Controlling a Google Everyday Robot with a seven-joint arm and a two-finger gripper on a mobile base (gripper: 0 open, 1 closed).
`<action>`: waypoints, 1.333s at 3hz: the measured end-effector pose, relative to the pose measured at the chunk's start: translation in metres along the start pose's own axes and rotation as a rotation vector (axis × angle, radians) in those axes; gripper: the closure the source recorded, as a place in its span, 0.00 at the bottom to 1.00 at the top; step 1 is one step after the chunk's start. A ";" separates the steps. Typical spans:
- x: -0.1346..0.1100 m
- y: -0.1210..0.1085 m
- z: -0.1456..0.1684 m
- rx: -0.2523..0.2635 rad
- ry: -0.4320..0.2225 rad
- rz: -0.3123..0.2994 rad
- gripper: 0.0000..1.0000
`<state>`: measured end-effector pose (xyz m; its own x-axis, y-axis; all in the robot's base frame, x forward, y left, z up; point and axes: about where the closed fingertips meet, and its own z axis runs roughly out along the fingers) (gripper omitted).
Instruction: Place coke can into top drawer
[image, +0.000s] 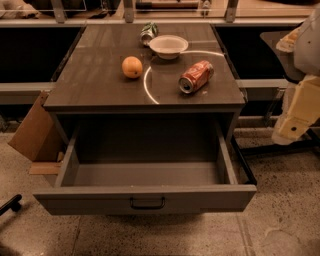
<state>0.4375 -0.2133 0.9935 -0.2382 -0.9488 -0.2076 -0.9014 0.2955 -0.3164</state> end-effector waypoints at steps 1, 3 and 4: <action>0.000 0.000 0.000 0.001 -0.001 -0.001 0.00; -0.008 -0.012 0.009 -0.012 -0.034 -0.037 0.00; -0.021 -0.029 0.024 -0.006 -0.095 -0.098 0.00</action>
Offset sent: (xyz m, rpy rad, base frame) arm 0.0331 0.0085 -0.0127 0.0419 0.0216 0.0964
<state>0.4774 -0.1992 0.9853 -0.1139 -0.9582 -0.2625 -0.9209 0.2009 -0.3340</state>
